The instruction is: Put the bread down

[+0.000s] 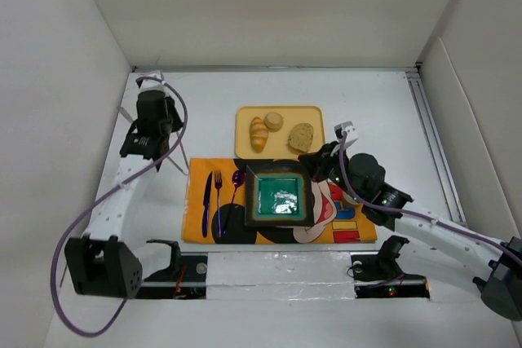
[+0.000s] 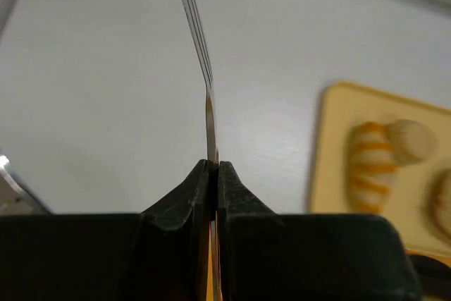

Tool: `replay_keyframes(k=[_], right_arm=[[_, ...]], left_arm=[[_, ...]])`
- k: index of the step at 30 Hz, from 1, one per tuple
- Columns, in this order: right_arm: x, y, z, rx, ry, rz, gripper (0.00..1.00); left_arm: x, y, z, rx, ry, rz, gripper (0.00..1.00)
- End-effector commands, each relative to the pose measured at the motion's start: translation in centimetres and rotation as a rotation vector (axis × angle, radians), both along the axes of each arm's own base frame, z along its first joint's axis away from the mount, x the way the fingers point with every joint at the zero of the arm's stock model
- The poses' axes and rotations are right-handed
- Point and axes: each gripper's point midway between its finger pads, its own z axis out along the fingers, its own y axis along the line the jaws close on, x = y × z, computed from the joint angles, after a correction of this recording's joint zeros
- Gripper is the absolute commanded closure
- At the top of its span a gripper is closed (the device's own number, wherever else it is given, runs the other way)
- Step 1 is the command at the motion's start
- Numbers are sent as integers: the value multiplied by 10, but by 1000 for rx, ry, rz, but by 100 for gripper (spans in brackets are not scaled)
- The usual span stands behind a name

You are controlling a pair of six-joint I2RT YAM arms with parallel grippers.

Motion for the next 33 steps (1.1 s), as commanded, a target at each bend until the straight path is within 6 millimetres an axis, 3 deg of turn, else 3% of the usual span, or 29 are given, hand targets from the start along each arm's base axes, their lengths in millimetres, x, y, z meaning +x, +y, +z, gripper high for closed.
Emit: replay_keyframes(k=[1,2,3,4,5,6,8,9,11,12,13,14,15,18,19,24,27,29,33], right_arm=[[-9,18,46,70,-103,112,89],[-9,20,46,77,-99,114,83],[-9,22,46,79,-94,120,76],[-11,25,51,79,-92,140,70],[-11,25,53,80,-93,143,65],[-16,31,56,87,-86,184,54],[-26,42,62,125,-66,251,43],[-29,47,71,161,-87,281,32],[-44,67,69,189,-68,409,25],[-51,75,68,214,-41,450,18],[-54,82,74,243,-55,491,14],[-54,94,62,248,-7,518,10],[-53,100,67,273,-29,537,5],[-59,127,59,266,-3,638,2],[-69,136,60,269,-7,692,1],[-86,162,67,308,-60,816,0],[-97,166,73,336,-98,874,0],[-107,168,66,334,-89,922,0],[-102,170,62,340,-88,901,0]], left_arm=[[-7,-65,44,-239,-176,-289,100],[-13,-77,45,-279,-192,-347,100],[-16,-89,74,-313,-303,-423,100],[-27,-109,85,-364,-337,-547,100],[-34,-118,82,-431,-341,-578,100],[-39,-125,106,-454,-440,-637,100],[-55,-142,110,-558,-456,-734,100],[-65,-147,133,-572,-556,-800,100],[-85,-157,132,-638,-590,-893,100],[-101,-160,154,-675,-682,-948,100],[-111,-162,157,-689,-701,-990,100],[-117,-164,157,-704,-708,-1013,100],[-130,-166,169,-720,-752,-1061,100],[-155,-169,183,-716,-818,-1157,100],[-161,-169,185,-723,-821,-1177,100],[-183,-170,194,-683,-878,-1236,100],[-191,-168,194,-690,-890,-1252,100],[-193,-168,193,-696,-892,-1249,100],[-200,-167,194,-724,-903,-1266,100]])
